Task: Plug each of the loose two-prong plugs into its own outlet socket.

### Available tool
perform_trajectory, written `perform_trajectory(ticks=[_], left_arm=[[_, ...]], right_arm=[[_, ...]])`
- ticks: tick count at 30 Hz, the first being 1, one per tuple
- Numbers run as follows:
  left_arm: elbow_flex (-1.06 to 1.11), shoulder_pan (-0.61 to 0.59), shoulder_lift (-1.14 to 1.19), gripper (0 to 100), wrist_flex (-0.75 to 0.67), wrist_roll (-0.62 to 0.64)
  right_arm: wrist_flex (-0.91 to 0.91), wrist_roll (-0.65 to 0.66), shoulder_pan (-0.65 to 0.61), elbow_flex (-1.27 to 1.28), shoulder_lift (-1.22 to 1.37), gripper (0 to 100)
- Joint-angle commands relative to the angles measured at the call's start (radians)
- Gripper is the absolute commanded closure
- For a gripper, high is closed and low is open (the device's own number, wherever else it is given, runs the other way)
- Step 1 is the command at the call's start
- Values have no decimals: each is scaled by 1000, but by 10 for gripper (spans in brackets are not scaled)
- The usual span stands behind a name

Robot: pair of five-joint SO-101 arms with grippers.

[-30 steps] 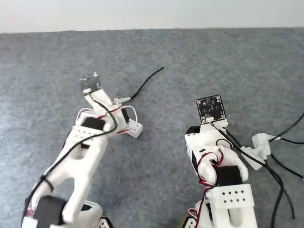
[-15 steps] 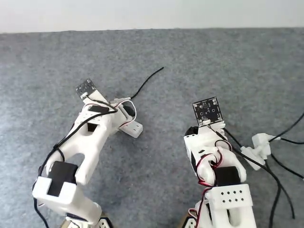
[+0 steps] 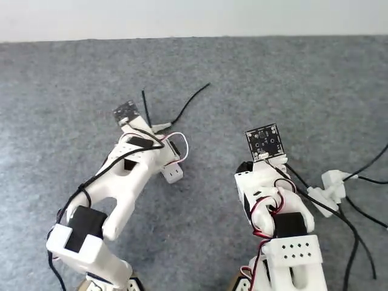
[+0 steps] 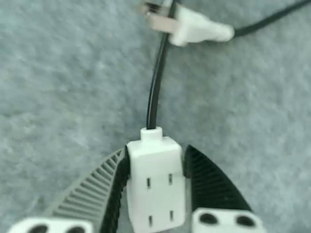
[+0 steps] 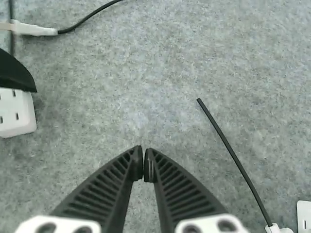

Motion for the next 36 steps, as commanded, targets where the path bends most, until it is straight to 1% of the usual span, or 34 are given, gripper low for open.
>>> perform_trajectory(ticks=[1,5,7,8,9,13,18,23,26,29,32,36], left_arm=[[8,35,-6,900,-40,-35],[18,44,-6,905,-44,-38],[19,72,-8,943,-40,-46],[18,100,-9,982,-31,-68],[18,132,-14,994,-23,-97],[19,285,-17,987,-21,-181],[19,364,-17,987,-2,-218],[19,364,-14,987,-2,-226],[16,333,-14,981,-2,-222],[15,295,-12,928,-2,-221],[18,296,-11,863,-2,-218],[19,296,-11,845,-2,-218]], right_arm=[[-22,15,13,-15,-22,990],[-22,15,13,-15,-22,990],[-22,15,13,-15,-22,990],[-22,15,13,-15,-24,990],[-22,15,13,-15,-24,990],[-22,15,15,-15,-24,990],[-27,15,44,-17,-24,990],[-28,15,51,-17,-24,990],[-28,15,51,-18,-24,990],[-28,15,51,-18,-24,990],[-28,15,51,-18,-24,990],[-28,15,50,-18,-24,990]])
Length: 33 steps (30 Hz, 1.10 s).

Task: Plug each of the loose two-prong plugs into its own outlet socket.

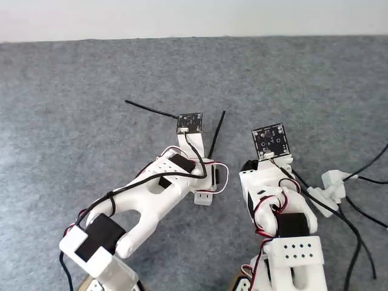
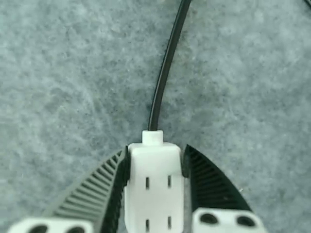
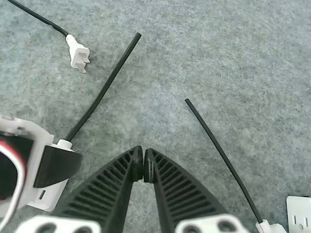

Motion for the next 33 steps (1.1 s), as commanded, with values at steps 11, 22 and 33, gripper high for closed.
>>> perform_trajectory(ticks=[11,22,33], left_arm=[[22,-12,-14,845,173,-77],[5,-32,-14,845,210,-141],[-27,-103,-14,691,172,-149]], right_arm=[[-22,11,10,-18,-18,990],[-22,11,10,-18,-18,990],[-18,34,7,-18,-18,990]])
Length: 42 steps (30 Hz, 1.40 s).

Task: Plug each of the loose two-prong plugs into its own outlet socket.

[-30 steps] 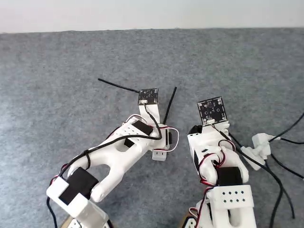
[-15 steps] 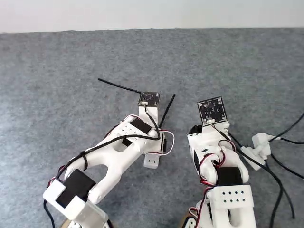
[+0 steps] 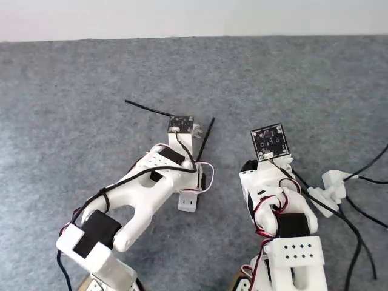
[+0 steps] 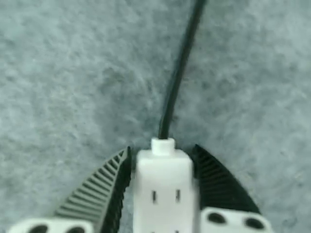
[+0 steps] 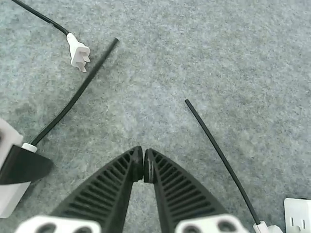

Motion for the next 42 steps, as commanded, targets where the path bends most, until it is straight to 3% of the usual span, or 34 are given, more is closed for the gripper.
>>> perform_trajectory(ticks=[1,4,9,16,20,24,26,36,39,42], left_arm=[[-16,-8,-12,645,35,-8],[-24,-2,-12,560,104,-8],[-15,-5,-35,558,127,-12],[-10,0,-199,566,292,-71],[-13,0,-215,714,302,-84],[-10,2,-207,921,252,-233],[-19,-3,-175,952,229,-279],[-21,-3,-31,742,157,-186],[-21,-11,-32,738,169,-195],[-31,-11,-55,735,221,-287]], right_arm=[[-18,14,7,-18,-18,990],[-18,14,5,-17,-18,990],[-18,15,5,-17,-18,990],[-18,17,5,-17,-18,990],[-18,15,5,-17,-18,990],[-16,15,7,-17,-18,990],[-16,15,7,-17,-18,990],[-15,17,5,-17,-18,990],[-15,17,5,-17,-18,990],[-15,17,5,-17,-18,990]])
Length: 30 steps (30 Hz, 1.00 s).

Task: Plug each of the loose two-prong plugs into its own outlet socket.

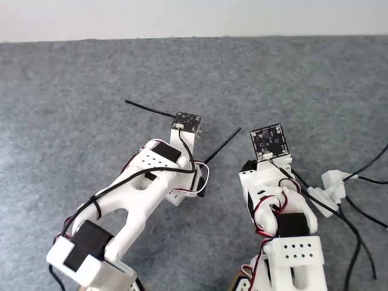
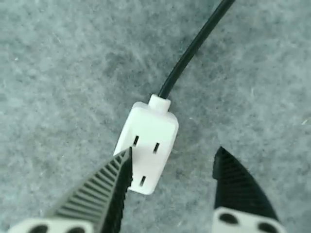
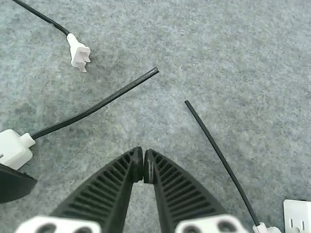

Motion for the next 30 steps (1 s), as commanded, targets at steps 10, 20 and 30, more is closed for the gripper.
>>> perform_trajectory(ticks=[10,20,30], left_arm=[[-7,-78,-18,739,135,-385],[-67,-163,-8,739,103,-500],[-67,-18,-18,739,95,-486]], right_arm=[[-15,12,8,-17,-18,990],[-15,12,5,-17,-18,990],[-15,12,7,-17,-18,990]])
